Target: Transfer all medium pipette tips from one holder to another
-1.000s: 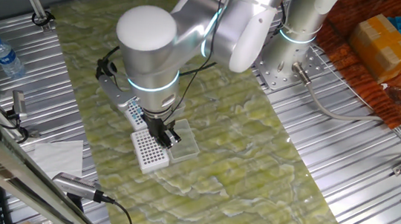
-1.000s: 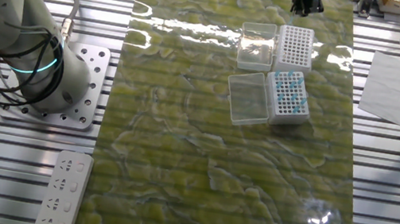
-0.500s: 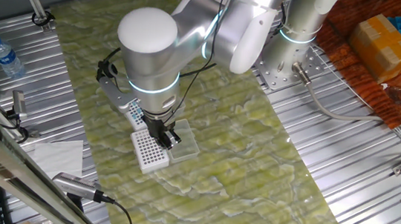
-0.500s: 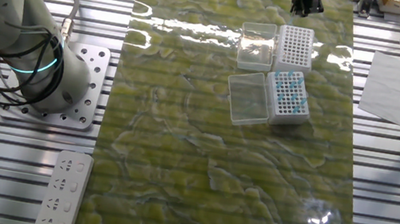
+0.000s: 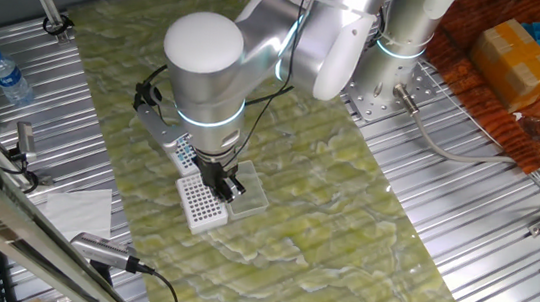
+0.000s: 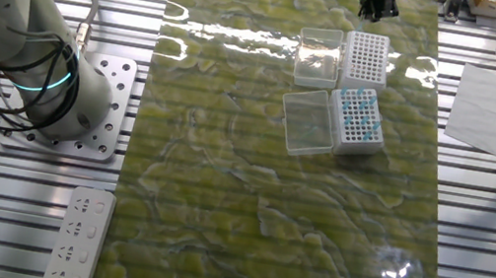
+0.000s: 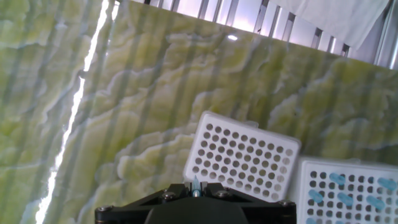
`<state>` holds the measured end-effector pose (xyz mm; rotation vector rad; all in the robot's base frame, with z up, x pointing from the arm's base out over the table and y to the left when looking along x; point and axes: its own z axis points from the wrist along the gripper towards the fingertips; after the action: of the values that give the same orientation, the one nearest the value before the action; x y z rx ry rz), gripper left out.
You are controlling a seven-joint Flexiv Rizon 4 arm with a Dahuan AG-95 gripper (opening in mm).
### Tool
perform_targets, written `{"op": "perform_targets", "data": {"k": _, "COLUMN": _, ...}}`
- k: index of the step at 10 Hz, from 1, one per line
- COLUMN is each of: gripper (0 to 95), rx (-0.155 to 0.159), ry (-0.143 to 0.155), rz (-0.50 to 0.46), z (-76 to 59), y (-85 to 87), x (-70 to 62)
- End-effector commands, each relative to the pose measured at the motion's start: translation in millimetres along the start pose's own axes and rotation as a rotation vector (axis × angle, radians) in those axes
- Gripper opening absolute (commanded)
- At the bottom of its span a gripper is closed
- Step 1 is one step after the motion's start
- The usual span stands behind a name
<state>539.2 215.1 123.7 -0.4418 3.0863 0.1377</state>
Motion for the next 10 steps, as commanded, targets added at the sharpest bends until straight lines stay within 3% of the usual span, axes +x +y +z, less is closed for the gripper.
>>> {"op": "perform_targets", "data": {"k": 1, "gripper": 0.0, "rx": 0.002, "ry": -0.001, "rz": 0.0, "z": 0.7, "y": -0.1, "x": 0.5}}
{"op": "perform_targets", "data": {"k": 9, "gripper": 0.0, "rx": 0.009, "ry": -0.021, "rz": -0.033, "z": 7.8, "y": -0.5, "x": 0.2}}
{"op": "perform_targets", "data": {"k": 10, "gripper": 38.0, "rx": 0.012, "ry": -0.02, "rz": -0.055, "z": 8.1, "y": -0.5, "x": 0.2}}
